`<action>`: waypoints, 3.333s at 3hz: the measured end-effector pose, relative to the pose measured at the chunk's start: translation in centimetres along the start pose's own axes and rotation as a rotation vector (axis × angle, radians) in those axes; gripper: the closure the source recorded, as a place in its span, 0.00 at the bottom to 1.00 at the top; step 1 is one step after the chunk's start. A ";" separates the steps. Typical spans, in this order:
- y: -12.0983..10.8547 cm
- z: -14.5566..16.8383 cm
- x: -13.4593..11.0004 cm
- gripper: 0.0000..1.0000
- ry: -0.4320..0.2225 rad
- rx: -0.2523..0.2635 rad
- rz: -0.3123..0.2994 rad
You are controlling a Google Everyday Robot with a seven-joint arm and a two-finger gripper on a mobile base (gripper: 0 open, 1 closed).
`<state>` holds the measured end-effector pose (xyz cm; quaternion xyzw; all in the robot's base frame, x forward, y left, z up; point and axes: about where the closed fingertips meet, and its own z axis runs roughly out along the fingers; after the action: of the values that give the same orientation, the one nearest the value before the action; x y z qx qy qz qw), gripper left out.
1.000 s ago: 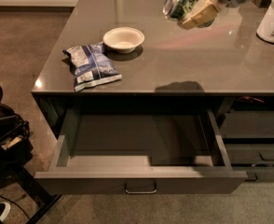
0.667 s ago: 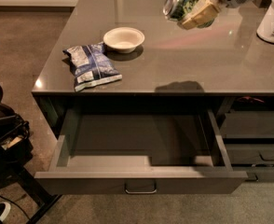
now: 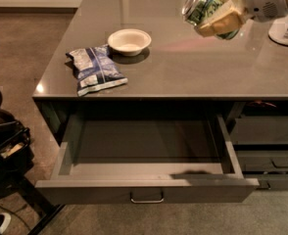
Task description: Place green can into top drawer
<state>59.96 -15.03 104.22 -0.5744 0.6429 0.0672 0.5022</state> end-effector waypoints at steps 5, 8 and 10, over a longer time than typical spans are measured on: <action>10.7 2.1 3.9 1.00 0.014 -0.026 0.403; 22.7 11.1 14.0 1.00 0.125 0.010 0.708; 27.4 16.5 19.1 1.00 0.199 -0.047 0.765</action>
Offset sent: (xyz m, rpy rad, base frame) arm -0.0377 -0.0087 -0.0037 0.0804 0.0747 -0.1421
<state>50.39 -7.85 68.91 -0.3086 0.8542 0.2083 0.3629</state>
